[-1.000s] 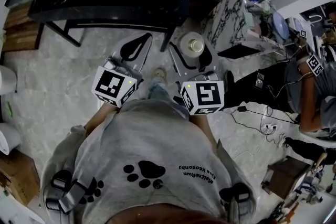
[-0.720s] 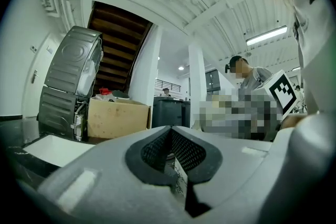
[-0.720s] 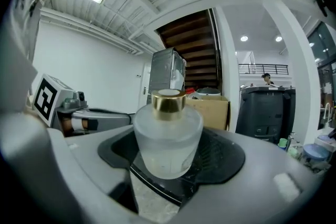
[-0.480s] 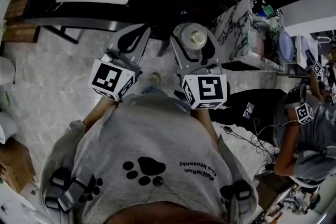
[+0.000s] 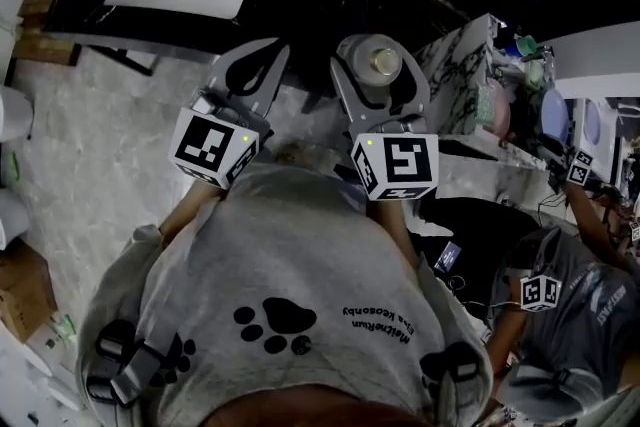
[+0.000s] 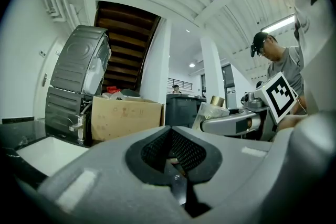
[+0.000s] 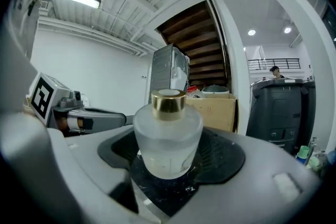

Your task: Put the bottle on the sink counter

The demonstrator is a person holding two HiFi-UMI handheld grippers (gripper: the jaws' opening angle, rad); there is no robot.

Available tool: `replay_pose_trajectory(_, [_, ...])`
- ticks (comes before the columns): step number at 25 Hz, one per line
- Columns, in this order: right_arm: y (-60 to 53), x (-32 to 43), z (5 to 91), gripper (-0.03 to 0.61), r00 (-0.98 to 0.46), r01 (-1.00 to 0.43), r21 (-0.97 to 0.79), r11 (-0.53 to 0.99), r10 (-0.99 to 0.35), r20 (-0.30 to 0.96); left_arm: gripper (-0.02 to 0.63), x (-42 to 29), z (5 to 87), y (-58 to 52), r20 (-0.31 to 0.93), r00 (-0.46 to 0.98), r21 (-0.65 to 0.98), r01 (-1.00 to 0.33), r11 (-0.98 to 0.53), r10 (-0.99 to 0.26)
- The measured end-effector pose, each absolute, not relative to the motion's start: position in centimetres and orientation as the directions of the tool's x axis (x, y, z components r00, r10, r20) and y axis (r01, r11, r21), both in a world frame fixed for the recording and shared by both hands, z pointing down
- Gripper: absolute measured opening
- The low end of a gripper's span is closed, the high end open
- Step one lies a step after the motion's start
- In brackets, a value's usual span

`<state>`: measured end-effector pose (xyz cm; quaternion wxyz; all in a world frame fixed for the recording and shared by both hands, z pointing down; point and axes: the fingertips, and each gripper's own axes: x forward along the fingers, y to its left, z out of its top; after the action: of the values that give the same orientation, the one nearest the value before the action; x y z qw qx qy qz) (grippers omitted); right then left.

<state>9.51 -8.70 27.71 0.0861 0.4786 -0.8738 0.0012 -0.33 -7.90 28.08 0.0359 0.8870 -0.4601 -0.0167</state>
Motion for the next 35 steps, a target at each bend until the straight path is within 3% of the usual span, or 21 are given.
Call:
replay_pose_trajectory(20, [-15.5, 9.8, 28.4, 0.33, -0.488, -0.862, 0.075, 0.502, -0.86, 0.152, 0.002, -0.4, 28.6, -15.3, 0.013, 0.602, 0.087, -0.796, -0.598, -0.799])
replay_pose_trajectory(35, [-27.5, 10.2, 29.7, 0.331, -0.388, -0.909, 0.097, 0.406, -0.907, 0.163, 0.002, 1.5, 29.1, -27.3, 0.014, 0.746, 0.072, -0.665, -0.744, -0.666])
